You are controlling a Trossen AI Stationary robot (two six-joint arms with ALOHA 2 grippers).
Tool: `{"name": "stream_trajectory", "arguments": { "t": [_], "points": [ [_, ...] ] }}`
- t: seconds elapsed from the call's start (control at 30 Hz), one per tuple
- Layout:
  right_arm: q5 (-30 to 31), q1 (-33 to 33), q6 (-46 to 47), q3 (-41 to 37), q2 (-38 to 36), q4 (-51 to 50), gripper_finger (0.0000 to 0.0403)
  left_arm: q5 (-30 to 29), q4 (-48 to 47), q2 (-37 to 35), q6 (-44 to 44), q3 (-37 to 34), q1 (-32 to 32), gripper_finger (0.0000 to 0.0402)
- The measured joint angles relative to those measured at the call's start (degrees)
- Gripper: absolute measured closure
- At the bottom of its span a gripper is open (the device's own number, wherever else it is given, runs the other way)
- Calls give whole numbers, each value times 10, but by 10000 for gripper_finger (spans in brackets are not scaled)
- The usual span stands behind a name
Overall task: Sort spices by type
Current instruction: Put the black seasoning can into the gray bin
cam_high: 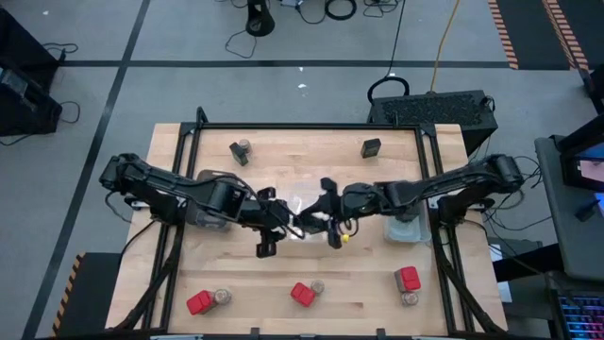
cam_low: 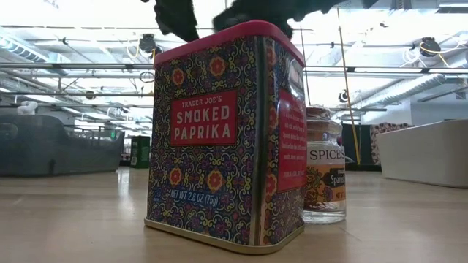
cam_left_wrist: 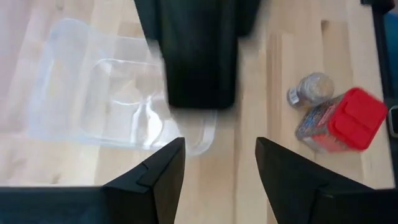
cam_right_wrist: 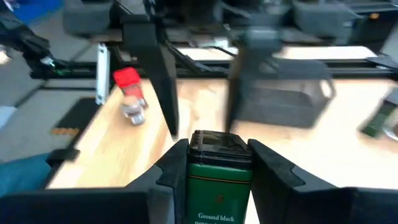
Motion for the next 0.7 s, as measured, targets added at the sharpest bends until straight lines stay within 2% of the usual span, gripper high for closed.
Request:
{"name": "stream_trajectory", "arguments": {
  "t": [0.2, 0.37, 0.57, 0.7],
  "points": [
    [68, -4, -11, 0, -98, -165, 295, -78, -4, -86, 14, -2, -15, 200],
    [161, 5, 27, -16, -199, -299, 290, -138, 24, -176, 10, -54, -64, 200],
    [281, 25, 151, -110, -369, -388, 294, -193, 207, -253, 69, -185, -136, 200],
    [314, 41, 213, -189, -456, -398, 291, -196, 377, -266, 149, -279, -156, 200]
  ]
}}
